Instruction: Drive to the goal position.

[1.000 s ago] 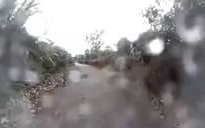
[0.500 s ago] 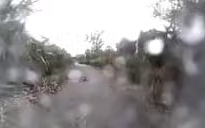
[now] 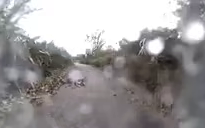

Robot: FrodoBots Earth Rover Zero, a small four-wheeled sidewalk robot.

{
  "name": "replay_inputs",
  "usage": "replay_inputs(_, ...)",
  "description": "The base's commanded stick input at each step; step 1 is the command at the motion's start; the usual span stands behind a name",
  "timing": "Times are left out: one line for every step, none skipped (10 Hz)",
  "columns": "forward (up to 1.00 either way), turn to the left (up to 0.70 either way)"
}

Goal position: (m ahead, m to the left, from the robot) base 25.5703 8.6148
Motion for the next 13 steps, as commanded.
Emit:
replay_inputs(1.0,0.0)
replay_inputs(1.0,0.0)
replay_inputs(1.0,0.0)
replay_inputs(1.0,0.0)
replay_inputs(1.0,0.0)
replay_inputs(1.0,0.0)
replay_inputs(1.0,0.0)
replay_inputs(1.0,0.0)
replay_inputs(1.0,0.0)
replay_inputs(1.0,0.0)
replay_inputs(1.0,0.0)
replay_inputs(1.0,0.0)
replay_inputs(1.0,0.0)
